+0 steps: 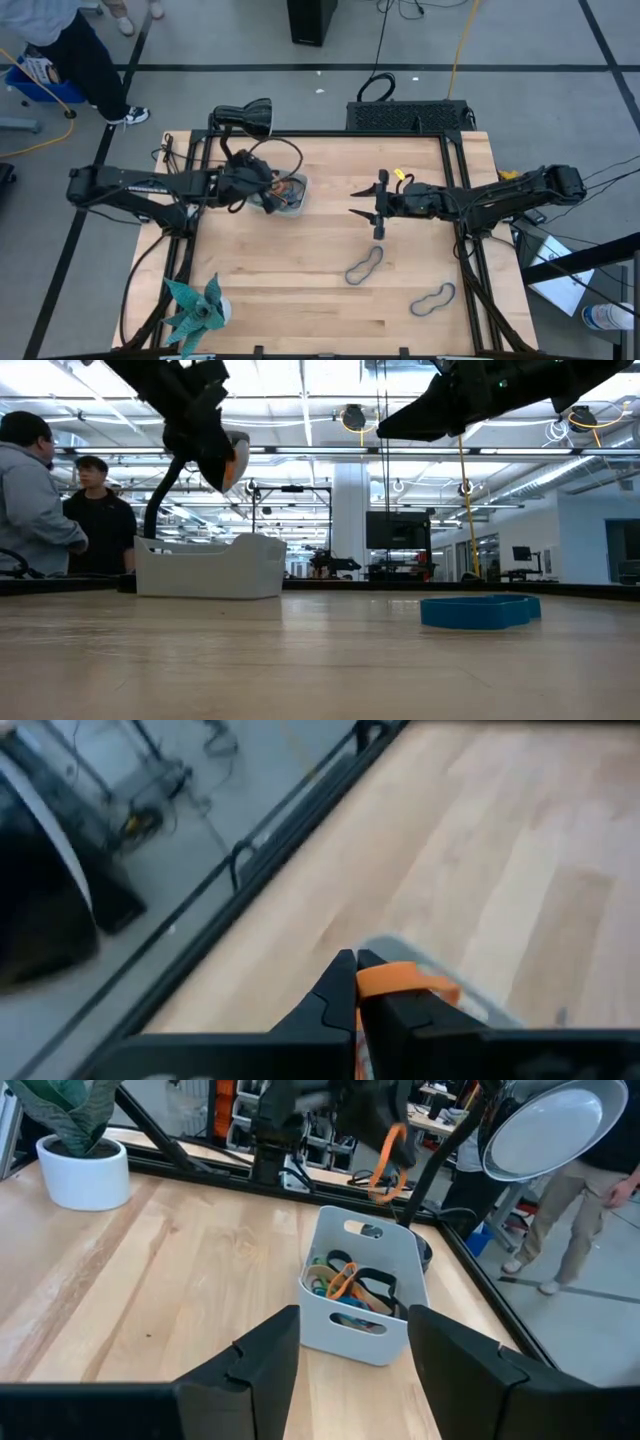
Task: Pick and place rubber bands into bin
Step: Put the orange rubber band into the gray bin
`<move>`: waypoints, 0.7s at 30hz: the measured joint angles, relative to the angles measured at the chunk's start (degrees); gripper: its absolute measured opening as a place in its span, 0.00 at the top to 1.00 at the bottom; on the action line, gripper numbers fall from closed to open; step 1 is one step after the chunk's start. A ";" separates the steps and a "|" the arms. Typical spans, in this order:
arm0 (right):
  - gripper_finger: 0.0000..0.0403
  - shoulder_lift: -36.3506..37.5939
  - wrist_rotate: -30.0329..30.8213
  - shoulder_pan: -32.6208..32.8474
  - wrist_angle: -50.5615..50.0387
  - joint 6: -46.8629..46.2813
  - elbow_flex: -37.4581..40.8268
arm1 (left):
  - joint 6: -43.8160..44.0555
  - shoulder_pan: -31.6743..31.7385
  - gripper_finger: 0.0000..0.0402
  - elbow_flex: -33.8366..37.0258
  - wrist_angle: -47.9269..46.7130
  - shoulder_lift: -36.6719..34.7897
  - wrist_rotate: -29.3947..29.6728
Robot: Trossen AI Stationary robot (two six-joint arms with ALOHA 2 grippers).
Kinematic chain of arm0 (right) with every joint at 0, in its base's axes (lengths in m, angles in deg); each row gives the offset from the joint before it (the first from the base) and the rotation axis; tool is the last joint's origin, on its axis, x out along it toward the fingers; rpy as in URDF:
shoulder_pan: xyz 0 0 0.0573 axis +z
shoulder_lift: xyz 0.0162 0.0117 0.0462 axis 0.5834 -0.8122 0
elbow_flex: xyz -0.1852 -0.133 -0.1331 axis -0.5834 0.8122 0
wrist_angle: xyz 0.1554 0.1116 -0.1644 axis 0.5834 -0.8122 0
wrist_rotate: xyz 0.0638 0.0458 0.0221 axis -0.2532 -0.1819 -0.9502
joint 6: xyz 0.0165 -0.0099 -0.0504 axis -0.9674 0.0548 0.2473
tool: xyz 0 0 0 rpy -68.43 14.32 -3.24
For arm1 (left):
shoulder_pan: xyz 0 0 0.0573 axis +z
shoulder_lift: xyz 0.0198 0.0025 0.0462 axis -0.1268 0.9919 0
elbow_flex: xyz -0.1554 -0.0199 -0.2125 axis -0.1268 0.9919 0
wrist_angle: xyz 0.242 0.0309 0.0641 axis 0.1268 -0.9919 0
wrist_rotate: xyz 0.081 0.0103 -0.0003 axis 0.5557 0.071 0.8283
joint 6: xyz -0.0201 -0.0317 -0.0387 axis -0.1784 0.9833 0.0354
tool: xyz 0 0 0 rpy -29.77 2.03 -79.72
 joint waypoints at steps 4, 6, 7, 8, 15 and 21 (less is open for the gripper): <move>0.55 0.00 0.01 -0.04 -0.03 0.87 0.00 | 5.28 0.65 0.98 0.43 -3.40 3.34 0.00; 0.55 0.00 0.01 -0.04 -0.04 0.84 0.00 | 6.79 1.52 0.97 0.79 -2.80 5.23 0.06; 0.54 0.00 0.00 -0.04 -0.04 0.83 0.00 | 7.54 2.01 0.97 1.09 -2.82 6.28 0.07; 0.54 0.00 0.01 -0.04 -0.02 0.84 0.00 | 8.17 2.50 0.97 1.32 -3.18 7.46 0.04; 0.55 0.00 0.00 -0.04 -0.04 0.82 0.00 | 10.18 4.77 0.96 1.40 -1.95 15.81 -2.05; 0.54 0.00 0.00 -0.06 -0.06 0.82 0.00 | 10.58 5.47 0.99 1.42 -0.25 21.05 -4.70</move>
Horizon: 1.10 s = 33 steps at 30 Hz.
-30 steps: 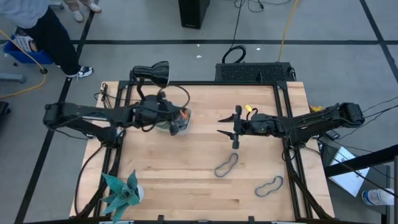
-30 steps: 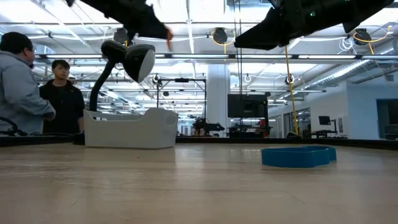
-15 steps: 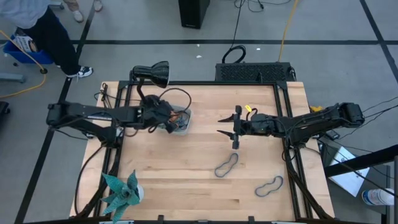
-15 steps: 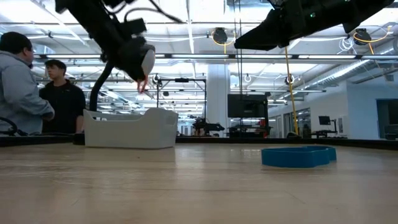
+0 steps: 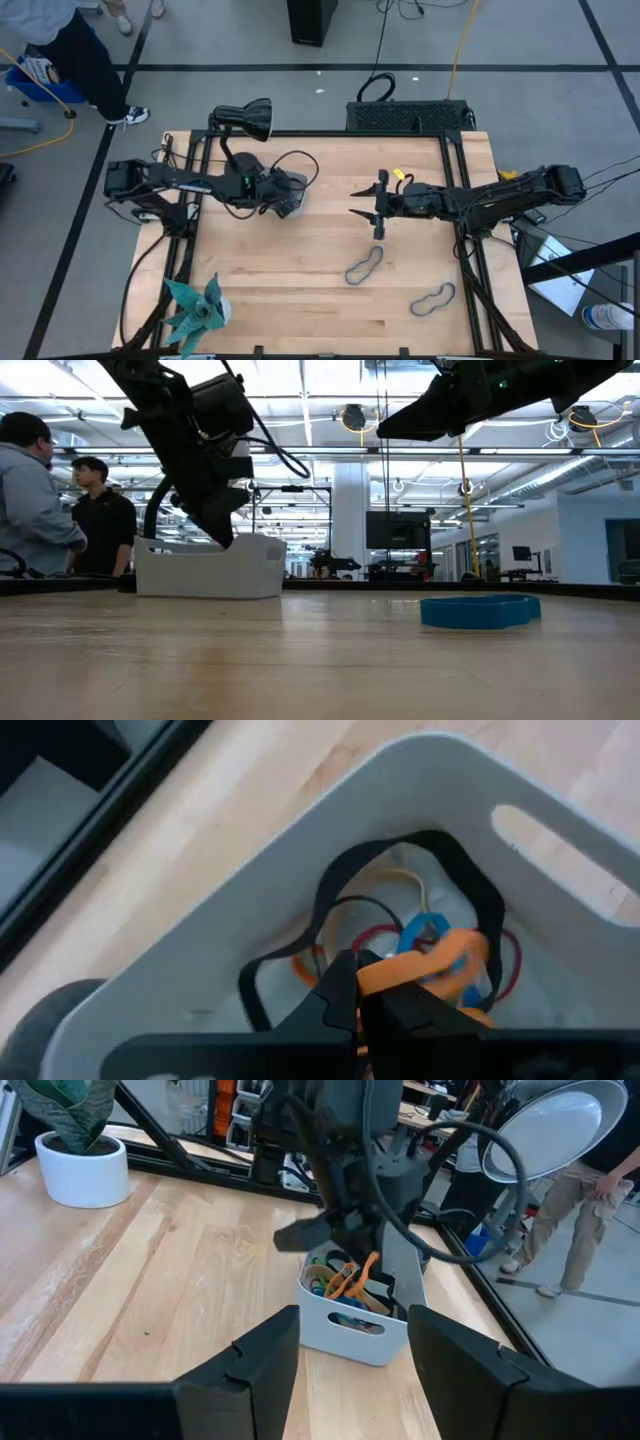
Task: Pick and place rubber bands into bin
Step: Put the orange rubber band into the gray bin, then put the left blue rubber band into the gray bin
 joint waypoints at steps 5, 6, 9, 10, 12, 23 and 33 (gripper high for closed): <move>0.55 -0.02 0.00 0.00 -0.13 0.00 0.00 | -0.16 0.06 0.94 -0.01 2.39 1.96 -0.73; 0.55 -0.02 0.00 0.00 -0.36 0.00 0.00 | -0.24 0.06 0.94 -0.04 3.01 2.20 -0.79; 0.54 -0.02 0.00 0.00 -0.75 0.00 0.02 | -0.43 0.08 0.94 0.00 3.25 2.23 -0.85; 0.54 -0.02 0.00 0.00 -0.98 0.00 0.02 | -0.41 0.08 0.94 -0.04 3.72 2.23 -0.85; 0.54 -0.02 0.00 0.00 -1.07 0.00 0.02 | -0.43 0.08 0.96 -0.02 3.51 2.23 -0.86; 0.54 -0.02 0.00 0.00 -1.31 0.00 0.02 | -1.69 0.08 0.89 -0.02 3.76 2.23 -0.87; 0.55 -0.02 0.00 0.00 -1.37 0.00 0.02 | -1.96 0.10 0.58 -0.02 3.77 2.23 -0.90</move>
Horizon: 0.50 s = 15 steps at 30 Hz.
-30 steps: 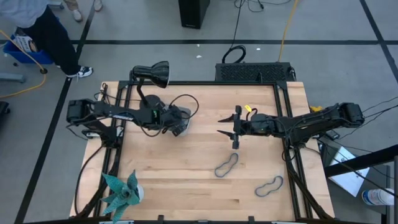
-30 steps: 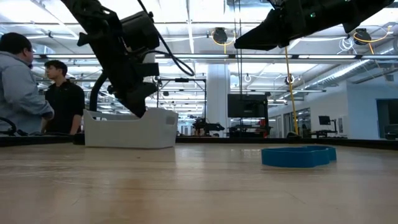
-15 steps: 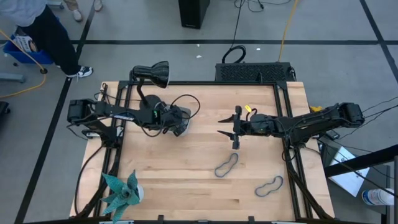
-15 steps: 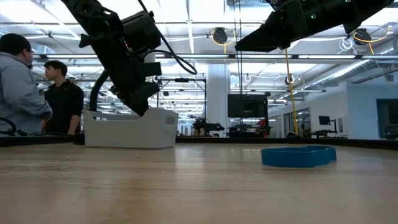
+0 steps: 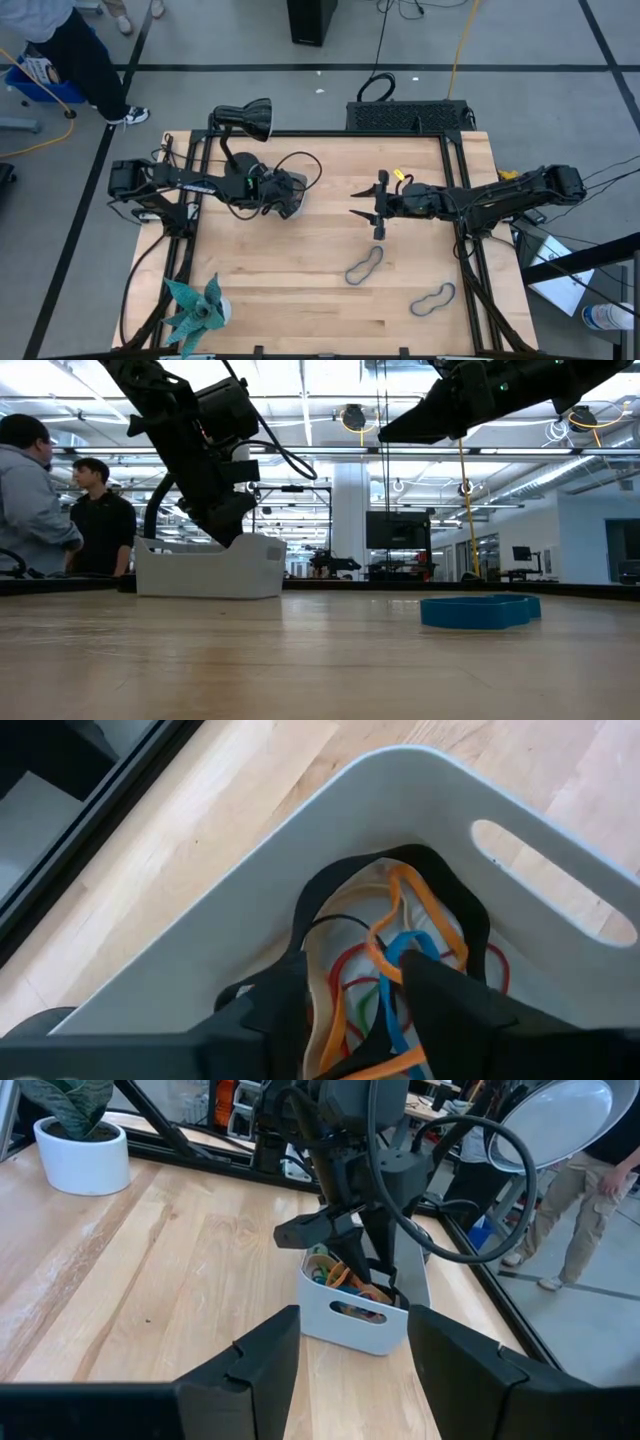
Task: Pick and place rubber bands into bin
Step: Put the left blue rubber band into the gray bin
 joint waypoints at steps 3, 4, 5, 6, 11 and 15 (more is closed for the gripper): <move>0.55 0.00 0.00 0.00 -0.23 0.00 0.00 | 0.00 0.00 0.52 0.00 -0.10 -0.44 -0.02; 0.55 0.00 0.00 0.00 -0.33 0.00 0.00 | -0.02 0.00 0.51 0.00 -0.17 -0.95 -0.02; 0.56 0.00 0.00 0.00 -0.47 0.00 0.00 | -0.04 0.00 0.50 0.00 -0.09 -1.54 -0.02; 0.56 0.00 -0.01 0.00 -0.75 0.00 0.00 | -0.07 0.00 0.49 0.00 0.02 -2.16 -0.02; 0.55 0.00 -0.24 0.00 -3.58 0.13 0.00 | -0.69 -0.40 0.48 0.00 0.53 -6.77 -1.89; 0.56 0.01 -2.86 0.00 -7.48 1.86 0.00 | -3.48 -1.41 0.50 0.00 2.73 -10.39 -5.96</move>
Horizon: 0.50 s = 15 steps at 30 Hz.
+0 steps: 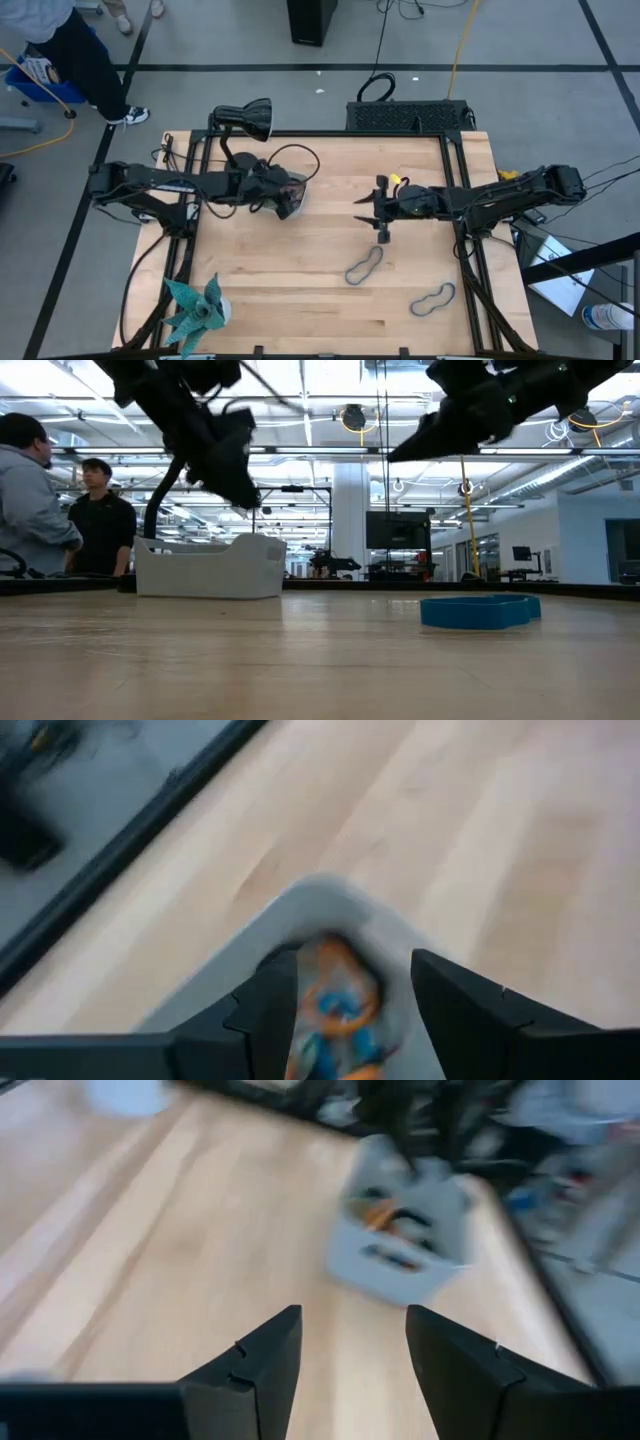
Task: Pick and place rubber bands into bin
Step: Put the left blue rubber band into the gray bin
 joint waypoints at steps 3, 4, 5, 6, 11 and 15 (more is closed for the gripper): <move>0.58 -0.01 -6.91 0.10 -3.61 2.77 0.02 | -3.72 -0.66 0.51 0.00 3.72 -2.41 -5.21; 0.58 -0.01 -9.49 0.17 -4.43 2.96 0.02 | -4.75 -0.89 0.51 0.00 5.09 -3.06 -7.50; 0.58 -0.01 -11.80 0.17 -4.99 3.06 0.02 | -5.82 -1.02 0.51 0.00 7.03 -3.58 -9.93; 0.59 -0.01 -14.17 0.17 -5.60 3.08 0.02 | -6.94 -1.23 0.52 0.00 8.59 -4.18 -12.19; 0.61 0.01 -23.50 0.31 -10.29 2.75 0.02 | -9.88 -2.34 0.52 0.00 13.66 -5.04 -17.74; 0.62 0.01 -24.17 2.26 -11.81 1.59 0.04 | -10.31 -2.90 0.51 0.00 14.92 -5.07 -17.75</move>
